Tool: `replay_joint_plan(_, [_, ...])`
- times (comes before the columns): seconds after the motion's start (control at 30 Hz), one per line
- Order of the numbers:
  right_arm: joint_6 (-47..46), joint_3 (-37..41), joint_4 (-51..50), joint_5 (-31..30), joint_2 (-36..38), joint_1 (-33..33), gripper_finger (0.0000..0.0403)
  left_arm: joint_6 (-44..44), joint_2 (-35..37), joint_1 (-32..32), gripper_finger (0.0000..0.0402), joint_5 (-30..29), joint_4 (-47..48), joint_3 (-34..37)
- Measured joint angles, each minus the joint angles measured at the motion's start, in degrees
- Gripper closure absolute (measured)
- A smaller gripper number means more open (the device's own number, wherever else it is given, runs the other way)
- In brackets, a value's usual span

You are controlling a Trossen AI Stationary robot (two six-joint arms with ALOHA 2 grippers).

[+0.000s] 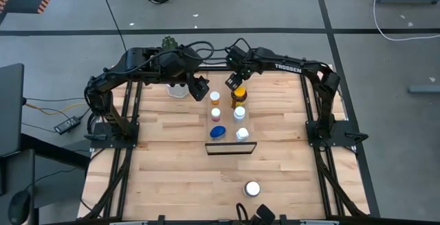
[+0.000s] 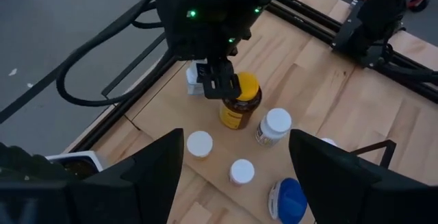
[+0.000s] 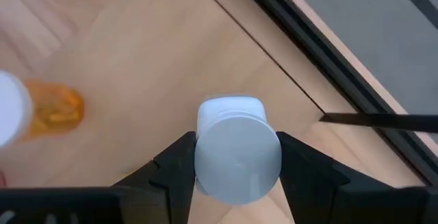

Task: Pick and place medicine bottles onto shelf by color
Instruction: Put the white and blue medicine bottle on the shelf, then adjust the large orange medicine bottle on the shelf

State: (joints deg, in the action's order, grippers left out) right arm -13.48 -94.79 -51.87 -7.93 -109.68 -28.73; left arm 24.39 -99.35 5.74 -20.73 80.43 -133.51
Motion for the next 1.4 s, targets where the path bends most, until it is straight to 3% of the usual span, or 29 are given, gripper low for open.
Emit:
replay_joint_plan(0.23, [0.07,0.36,2.0,-3.17,-0.49,-0.14,0.0216,0.04,-0.01,0.02,0.0131,0.0,0.04,0.0])
replay_joint_plan(1.0, [-0.41,-1.34,2.6,-1.61,-0.45,-0.76,0.0165,0.06,-0.02,0.02,0.0131,0.0,0.48,0.0])
replay_joint_plan(1.17, [-0.06,-8.15,-3.71,-0.65,-0.4,-0.76,0.0164,0.08,-0.02,0.02,0.0131,0.0,0.47,0.0])
replay_joint_plan(1.4, [-2.11,-20.56,-23.5,6.22,-0.32,-0.72,0.0164,0.47,-0.02,0.02,0.0131,0.0,0.45,0.01])
